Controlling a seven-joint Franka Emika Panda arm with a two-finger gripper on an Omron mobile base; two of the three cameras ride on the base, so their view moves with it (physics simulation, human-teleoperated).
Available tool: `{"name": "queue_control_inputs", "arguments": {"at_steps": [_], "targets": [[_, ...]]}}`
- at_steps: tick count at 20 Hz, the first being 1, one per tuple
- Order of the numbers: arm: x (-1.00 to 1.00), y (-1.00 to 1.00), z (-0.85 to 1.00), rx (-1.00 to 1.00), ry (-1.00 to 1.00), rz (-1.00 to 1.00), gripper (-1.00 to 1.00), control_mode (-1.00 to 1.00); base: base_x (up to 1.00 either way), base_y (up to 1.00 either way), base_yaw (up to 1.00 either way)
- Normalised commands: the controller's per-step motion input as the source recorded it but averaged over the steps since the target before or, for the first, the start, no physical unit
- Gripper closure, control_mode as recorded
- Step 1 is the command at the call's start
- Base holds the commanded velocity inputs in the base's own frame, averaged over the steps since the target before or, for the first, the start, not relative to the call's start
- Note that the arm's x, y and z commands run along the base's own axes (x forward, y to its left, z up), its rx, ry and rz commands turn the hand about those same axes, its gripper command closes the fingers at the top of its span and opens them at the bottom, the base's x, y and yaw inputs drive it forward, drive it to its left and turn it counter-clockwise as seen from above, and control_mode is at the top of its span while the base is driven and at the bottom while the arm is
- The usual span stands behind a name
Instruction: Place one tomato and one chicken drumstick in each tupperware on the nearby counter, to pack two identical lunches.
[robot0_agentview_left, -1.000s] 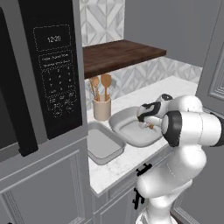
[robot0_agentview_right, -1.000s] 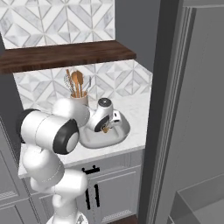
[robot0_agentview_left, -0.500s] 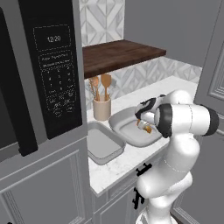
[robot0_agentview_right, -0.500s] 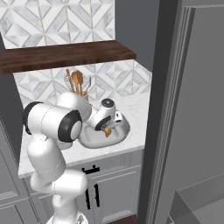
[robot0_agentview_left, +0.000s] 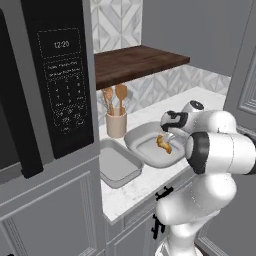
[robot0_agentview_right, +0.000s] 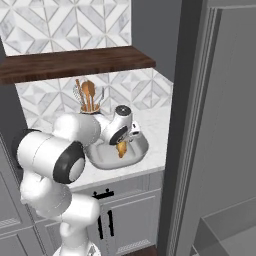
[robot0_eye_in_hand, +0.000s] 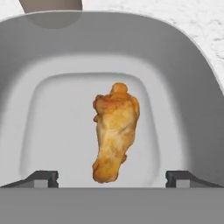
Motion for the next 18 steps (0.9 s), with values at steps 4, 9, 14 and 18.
{"name": "queue_control_inputs", "arguments": {"at_steps": [4,9,14,18], "targets": [[-1.00,0.32,0.47,-0.03,-0.02,0.00,-1.00,-1.00,0.00,0.00,0.00],[-1.00,0.33,0.58,-0.04,-0.19,-0.05,-1.00,-1.00,0.00,0.00,0.00],[-1.00,0.03,0.55,0.08,-0.29,-0.08,-1.00,-1.00,0.00,0.00,0.00],[-1.00,0.13,0.32,0.27,-0.13,-0.21,-1.00,-1.00,0.00,0.00,0.00]]}}
